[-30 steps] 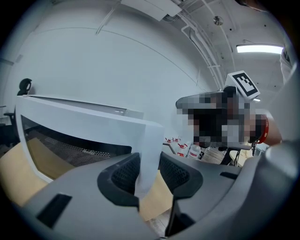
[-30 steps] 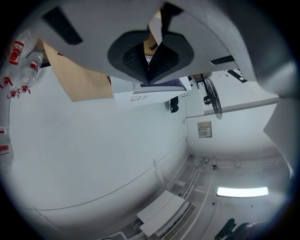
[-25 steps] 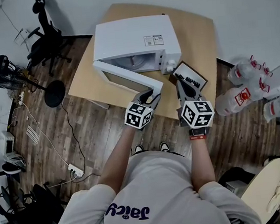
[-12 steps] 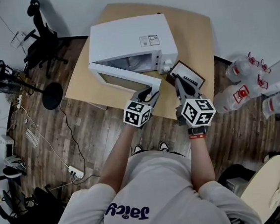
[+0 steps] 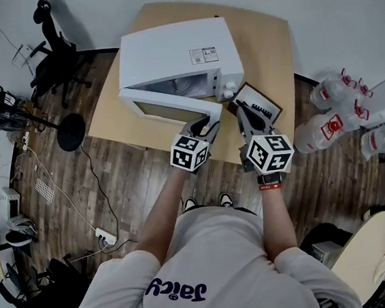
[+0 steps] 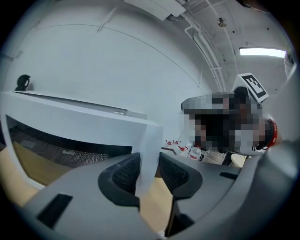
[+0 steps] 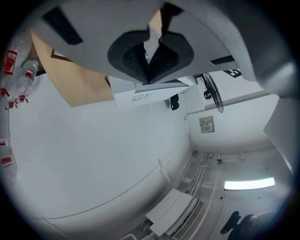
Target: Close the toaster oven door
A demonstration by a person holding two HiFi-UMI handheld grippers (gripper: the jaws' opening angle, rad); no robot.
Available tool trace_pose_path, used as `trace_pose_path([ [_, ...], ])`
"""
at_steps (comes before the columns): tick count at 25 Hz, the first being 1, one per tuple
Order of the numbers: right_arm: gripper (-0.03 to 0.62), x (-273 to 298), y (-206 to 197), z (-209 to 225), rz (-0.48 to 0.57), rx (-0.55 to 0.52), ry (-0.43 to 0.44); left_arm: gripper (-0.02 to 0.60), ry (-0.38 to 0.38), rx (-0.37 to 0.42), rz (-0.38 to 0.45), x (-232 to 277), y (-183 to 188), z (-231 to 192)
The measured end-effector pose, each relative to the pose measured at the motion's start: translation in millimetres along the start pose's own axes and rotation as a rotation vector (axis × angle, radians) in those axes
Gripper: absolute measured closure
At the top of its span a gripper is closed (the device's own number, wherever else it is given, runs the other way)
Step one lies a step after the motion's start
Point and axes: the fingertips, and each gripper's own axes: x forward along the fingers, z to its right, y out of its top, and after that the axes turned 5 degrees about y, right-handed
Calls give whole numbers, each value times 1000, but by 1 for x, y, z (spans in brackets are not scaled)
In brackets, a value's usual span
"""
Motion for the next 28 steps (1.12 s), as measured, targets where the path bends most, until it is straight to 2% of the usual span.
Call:
trace_pose_path([
  [18,579,11,-9,5,-38,2,9,462,33,-20,-6,29,15,-14],
  [28,579,6,-17,14,-67,8,-15,465,61,-35,-6,42,22,-21],
])
